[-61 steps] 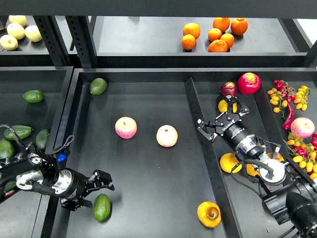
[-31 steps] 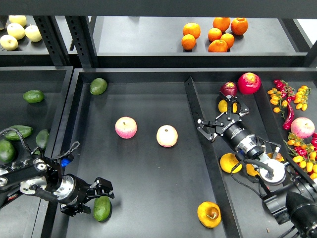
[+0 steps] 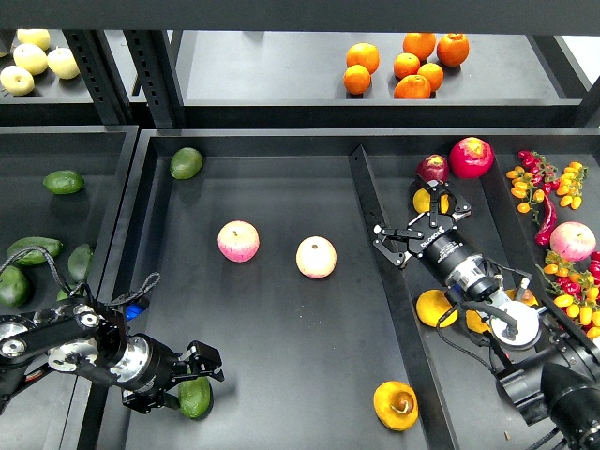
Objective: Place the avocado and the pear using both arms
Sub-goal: 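Lower the left gripper over the avocado and close on it, then lift the avocado with the left gripper and carry it into the avocado bin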
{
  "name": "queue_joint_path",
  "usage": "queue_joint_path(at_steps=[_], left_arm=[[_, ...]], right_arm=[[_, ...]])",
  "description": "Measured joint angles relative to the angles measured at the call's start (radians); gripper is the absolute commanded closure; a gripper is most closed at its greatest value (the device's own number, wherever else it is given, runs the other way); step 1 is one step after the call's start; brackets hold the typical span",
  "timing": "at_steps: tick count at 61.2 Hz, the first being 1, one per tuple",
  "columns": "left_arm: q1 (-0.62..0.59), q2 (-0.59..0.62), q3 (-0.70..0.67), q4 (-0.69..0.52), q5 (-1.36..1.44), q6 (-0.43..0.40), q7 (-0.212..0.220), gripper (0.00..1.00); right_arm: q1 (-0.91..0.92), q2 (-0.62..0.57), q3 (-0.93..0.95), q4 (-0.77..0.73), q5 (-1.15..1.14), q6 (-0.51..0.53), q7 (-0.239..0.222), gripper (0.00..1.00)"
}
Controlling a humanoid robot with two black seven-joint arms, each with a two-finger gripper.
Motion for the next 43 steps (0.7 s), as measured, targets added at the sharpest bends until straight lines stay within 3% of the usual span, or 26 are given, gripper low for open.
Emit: queue_joint_path(at_steps=[14, 29, 43], left_arm=[[0.000, -0.002, 0.004, 0.002, 0.036, 0.000, 0.000, 0.24], [0.003, -0.009, -0.019, 0.024, 0.081, 0.000, 0.000, 0.49], [0.006, -0.012, -0.068, 0.037, 0.159, 0.000, 0.000, 0.56]], right_arm=[[0.000, 0.000, 0.000, 0.000, 0.000, 0.000, 0.000, 0.01], [-0.005, 0.000, 0.000, -0.002, 0.000, 0.000, 0.000, 0.01], [-0.012, 0.000, 0.001, -0.001, 0.000, 0.000, 0.000, 0.01]])
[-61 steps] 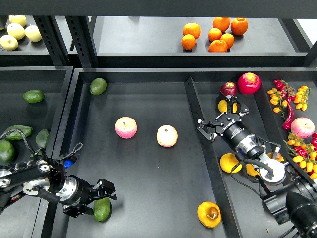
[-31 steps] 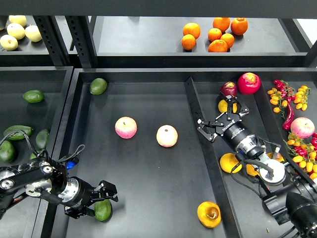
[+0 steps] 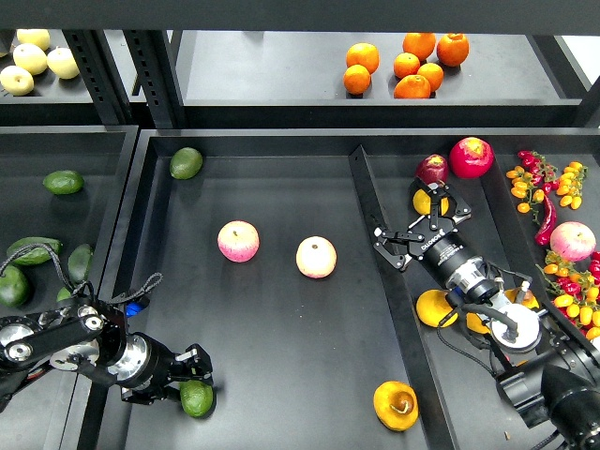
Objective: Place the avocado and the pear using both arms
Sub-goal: 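Lift the avocado with the left gripper and carry it into the avocado bin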
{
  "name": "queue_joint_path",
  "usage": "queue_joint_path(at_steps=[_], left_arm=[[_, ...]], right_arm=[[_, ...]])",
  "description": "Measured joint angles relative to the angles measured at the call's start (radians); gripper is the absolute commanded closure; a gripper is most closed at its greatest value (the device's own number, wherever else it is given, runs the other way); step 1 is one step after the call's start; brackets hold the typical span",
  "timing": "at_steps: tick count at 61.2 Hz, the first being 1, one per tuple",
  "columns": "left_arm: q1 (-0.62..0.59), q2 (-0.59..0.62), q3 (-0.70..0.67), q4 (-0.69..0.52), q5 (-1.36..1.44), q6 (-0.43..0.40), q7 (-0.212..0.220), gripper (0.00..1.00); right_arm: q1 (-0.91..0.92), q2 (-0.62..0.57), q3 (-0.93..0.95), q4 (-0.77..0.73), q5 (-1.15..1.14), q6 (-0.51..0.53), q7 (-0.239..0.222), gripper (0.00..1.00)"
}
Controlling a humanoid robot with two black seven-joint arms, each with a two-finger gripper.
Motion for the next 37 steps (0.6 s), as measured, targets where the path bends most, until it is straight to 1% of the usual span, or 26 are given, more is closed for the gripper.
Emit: queue_joint_path(at_steps=[21, 37], left_arm=[[-0.013, 0.019, -0.059, -0.001, 0.025, 0.000, 0.000, 0.57], [-0.039, 0.104, -0.091, -0.015, 0.000, 0.000, 0.000, 0.58]], right_arm=[[-0.001, 0.000, 0.000, 0.003, 0.000, 0.000, 0.000, 0.01], [-0.001, 0.000, 0.000, 0.004, 0.000, 0.000, 0.000, 0.01]])
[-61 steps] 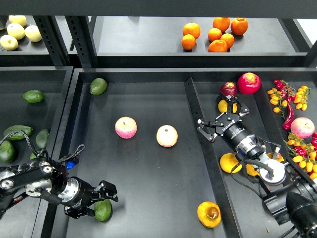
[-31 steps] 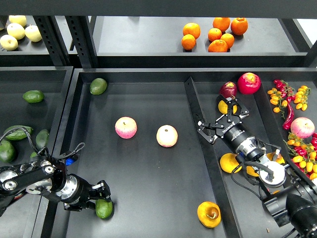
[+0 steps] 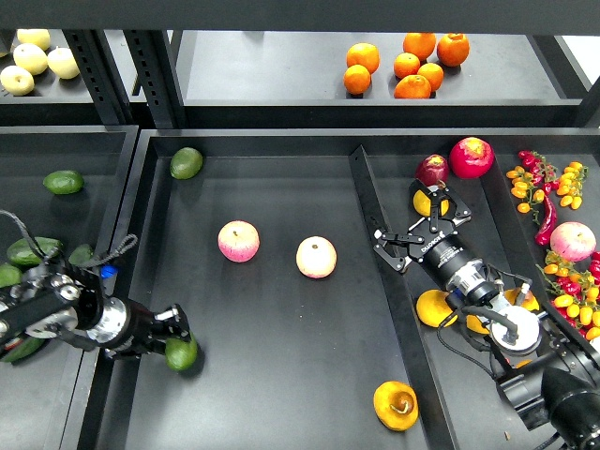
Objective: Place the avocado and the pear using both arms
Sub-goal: 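Lift the avocado with the left gripper and carry it into the avocado bin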
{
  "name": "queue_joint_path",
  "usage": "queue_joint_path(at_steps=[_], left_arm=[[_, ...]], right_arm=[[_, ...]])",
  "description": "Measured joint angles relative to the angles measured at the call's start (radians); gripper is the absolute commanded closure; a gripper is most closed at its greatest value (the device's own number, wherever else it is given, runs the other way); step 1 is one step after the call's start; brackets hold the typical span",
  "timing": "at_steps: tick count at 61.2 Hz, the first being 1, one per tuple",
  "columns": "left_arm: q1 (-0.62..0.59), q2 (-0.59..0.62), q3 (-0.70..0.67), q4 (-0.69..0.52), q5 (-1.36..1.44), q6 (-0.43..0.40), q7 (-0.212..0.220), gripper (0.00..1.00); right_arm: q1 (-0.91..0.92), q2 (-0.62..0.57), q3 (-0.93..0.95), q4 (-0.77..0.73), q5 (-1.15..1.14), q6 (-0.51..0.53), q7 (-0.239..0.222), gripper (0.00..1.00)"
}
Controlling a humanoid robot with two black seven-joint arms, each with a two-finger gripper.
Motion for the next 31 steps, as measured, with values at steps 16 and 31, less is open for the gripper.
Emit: queue_joint_path(at_steps=[16, 31], left_arm=[[-0.026, 0.085, -0.044, -0.001, -0.022, 0.000, 0.000, 0.58], [-0.028, 0.164, -0.109, 0.001, -0.038, 0.000, 0.000, 0.57]], right_arm=[[0.000, 0.000, -0.001, 0.003, -0.001, 0.000, -0.001, 0.01], [0.000, 0.000, -0.002, 0.006, -0.003, 0.000, -0.002, 0.01]])
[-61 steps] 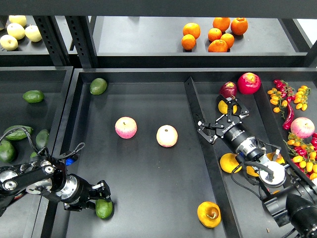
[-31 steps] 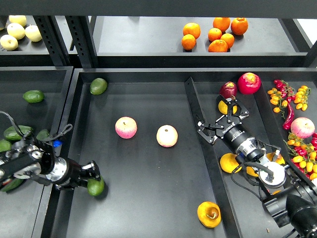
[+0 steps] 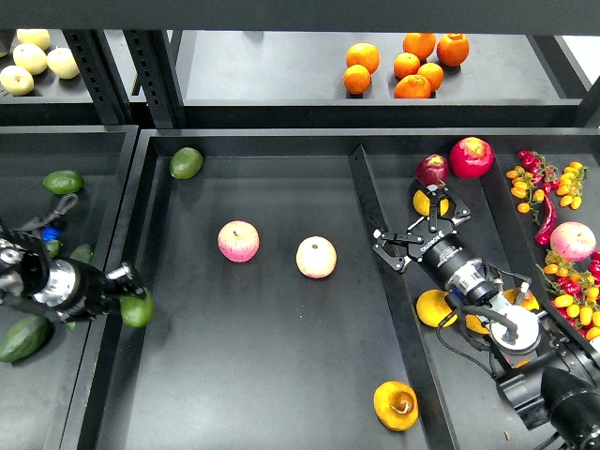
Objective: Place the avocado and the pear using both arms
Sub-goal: 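Lift the avocado with the left gripper and carry it into the avocado bin, then open the left gripper to drop the avocado among the avocados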
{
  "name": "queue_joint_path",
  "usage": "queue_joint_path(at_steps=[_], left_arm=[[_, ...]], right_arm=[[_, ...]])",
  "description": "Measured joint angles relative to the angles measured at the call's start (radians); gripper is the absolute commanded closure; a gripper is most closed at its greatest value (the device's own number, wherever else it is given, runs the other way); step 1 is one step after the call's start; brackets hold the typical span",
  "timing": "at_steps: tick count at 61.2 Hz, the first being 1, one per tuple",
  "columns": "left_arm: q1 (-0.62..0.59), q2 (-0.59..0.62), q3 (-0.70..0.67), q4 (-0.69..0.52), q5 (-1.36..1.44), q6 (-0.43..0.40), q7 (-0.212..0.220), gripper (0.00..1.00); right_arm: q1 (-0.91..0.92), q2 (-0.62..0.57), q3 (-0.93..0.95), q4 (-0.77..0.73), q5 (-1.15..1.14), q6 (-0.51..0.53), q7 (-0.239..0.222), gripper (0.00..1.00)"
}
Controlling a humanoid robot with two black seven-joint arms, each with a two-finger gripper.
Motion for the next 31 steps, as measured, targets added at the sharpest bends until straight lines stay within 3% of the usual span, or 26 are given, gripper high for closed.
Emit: queue_joint_path(at_steps=[31], left_arm=[[0.068, 0.107, -0.142, 0.035, -0.059, 0.000, 0.000, 0.56]], right_arm=[[0.000, 0.000, -0.001, 0.002, -0.002, 0.000, 0.000, 0.01]])
